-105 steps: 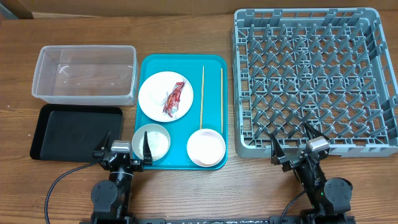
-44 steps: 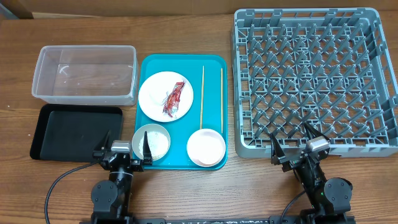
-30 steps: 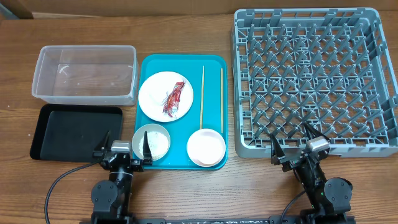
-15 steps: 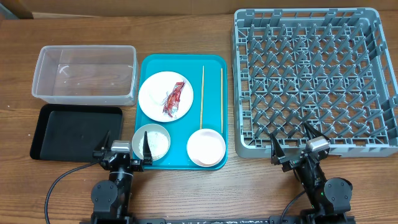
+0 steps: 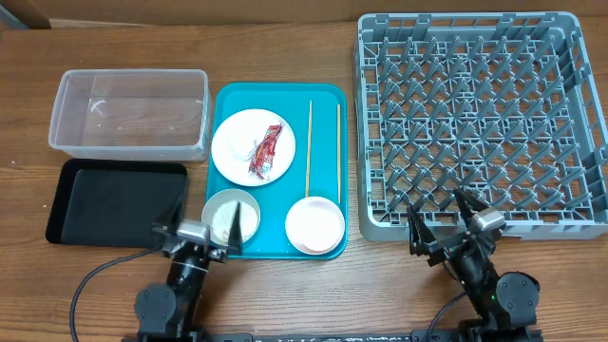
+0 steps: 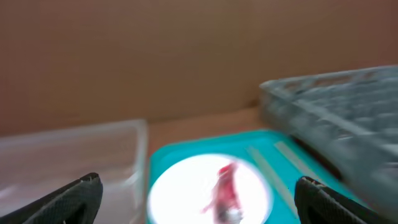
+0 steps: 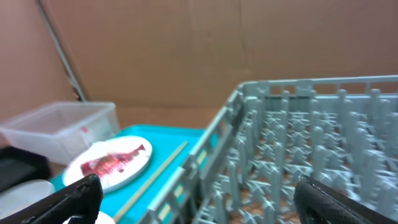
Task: Sort waste into correct bins and load items into the dishwasher
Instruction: 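Grasp the white tissue with the left gripper, drop it into the clear bin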
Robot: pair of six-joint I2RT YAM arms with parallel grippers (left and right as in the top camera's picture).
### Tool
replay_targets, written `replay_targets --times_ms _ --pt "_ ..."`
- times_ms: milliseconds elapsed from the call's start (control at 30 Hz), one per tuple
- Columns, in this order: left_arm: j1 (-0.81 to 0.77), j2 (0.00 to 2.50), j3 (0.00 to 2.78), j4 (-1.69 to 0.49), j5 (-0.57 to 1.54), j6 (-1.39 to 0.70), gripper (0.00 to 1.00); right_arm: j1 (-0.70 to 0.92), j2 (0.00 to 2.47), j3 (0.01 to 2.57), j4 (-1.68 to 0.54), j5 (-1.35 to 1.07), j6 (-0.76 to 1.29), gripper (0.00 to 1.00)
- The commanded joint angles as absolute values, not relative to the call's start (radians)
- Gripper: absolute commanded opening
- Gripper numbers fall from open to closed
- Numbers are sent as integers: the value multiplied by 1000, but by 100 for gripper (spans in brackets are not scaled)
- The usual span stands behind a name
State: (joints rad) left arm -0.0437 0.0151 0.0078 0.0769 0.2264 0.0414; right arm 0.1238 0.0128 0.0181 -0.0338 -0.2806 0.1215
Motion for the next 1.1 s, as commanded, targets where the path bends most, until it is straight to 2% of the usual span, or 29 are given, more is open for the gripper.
replay_targets --times_ms 0,100,300,467,700,900,933,1067 --pt "-39 6 5 184 525 22 100 116 3 49 -35 -353 215 100" --pt "-39 6 48 233 501 -6 100 116 9 167 -124 -361 214 100" --pt "-39 68 267 31 459 57 100 116 127 453 -293 -361 215 100" --pt "-39 261 558 -252 354 41 100 116 348 739 -476 -361 215 100" --pt "-40 686 1040 -692 368 41 100 117 716 1116 -757 -395 214 100" --pt "-39 928 1299 -913 559 -10 100 117 884 1191 -772 -699 214 100" --pt "-40 970 1305 -895 596 -14 100 117 923 1191 -778 -707 214 100" --pt "-43 1083 1306 -908 526 -122 100 117 1005 1191 -837 -652 229 100"
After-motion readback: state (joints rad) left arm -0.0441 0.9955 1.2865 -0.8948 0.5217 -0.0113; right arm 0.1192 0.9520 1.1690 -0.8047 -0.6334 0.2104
